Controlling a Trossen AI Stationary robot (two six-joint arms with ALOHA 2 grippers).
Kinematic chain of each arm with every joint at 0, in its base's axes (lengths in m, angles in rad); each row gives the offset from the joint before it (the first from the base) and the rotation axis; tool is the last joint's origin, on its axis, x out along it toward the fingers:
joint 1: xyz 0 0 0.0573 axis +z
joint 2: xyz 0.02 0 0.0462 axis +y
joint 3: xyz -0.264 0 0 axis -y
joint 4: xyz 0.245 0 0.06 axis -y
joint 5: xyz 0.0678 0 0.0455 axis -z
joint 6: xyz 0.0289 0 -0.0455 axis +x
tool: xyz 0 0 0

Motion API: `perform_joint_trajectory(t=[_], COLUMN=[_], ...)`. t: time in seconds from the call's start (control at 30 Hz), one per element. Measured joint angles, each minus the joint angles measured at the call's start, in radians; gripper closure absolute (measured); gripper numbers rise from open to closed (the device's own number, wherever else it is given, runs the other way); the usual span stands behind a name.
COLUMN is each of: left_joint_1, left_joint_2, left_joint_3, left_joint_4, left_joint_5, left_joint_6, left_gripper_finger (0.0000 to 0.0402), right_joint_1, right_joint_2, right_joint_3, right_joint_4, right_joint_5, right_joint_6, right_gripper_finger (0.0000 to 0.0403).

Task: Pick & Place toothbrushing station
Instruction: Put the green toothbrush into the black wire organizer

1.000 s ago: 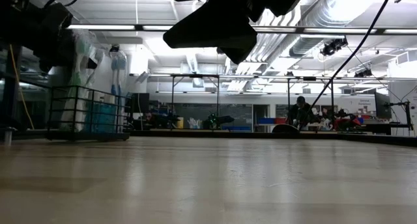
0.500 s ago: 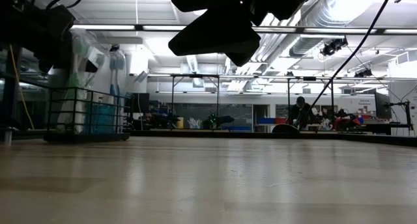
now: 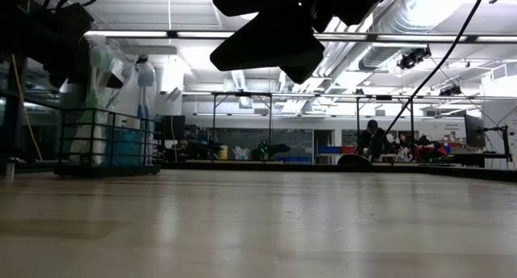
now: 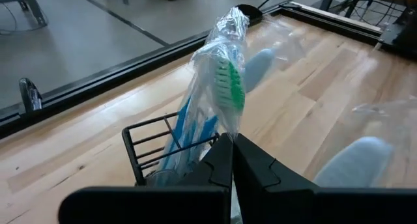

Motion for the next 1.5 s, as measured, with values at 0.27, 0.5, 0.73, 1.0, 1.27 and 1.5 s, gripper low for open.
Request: perform_joint_trajectory(t=[0.27,0.5,0.73,1.0,1.27,1.5], left_joint_1=[-0.034,-0.035,-0.035,-0.078,-0.215,-0.351], left_joint_2=[0.0,0.0,0.0,0.0,0.0,0.044], left_joint_3=[0.0,0.0,0.0,0.0,0.001,0.002], left_joint_4=[0.091,0.111,0.107,0.138,0.175,0.174], left_joint_5=[-0.071,-0.085,-0.116,-0.204,-0.32,-0.51], left_joint_6=[0.063,0.101,0.111,0.182,0.217,0.213], left_gripper_finger=[0.0401,0.0401,0.0401,0.0401,0.0401,0.0401], right_joint_1=[0.0,0.0,0.0,0.0,0.0,0.0], right_joint_2=[0.0,0.0,0.0,0.0,0.0,0.0], right_joint_3=[0.0,0.0,0.0,0.0,0.0,0.0], right_joint_4=[-0.001,-0.003,-0.023,-0.023,-0.023,-0.023], right_joint_5=[0.0,0.0,-0.003,-0.003,-0.004,-0.004], right_joint_6=[0.0,0.0,0.0,0.005,0.008,0.012], right_gripper_finger=[0.0219,0.0219,0.0219,0.0219,0.0219,0.0219])
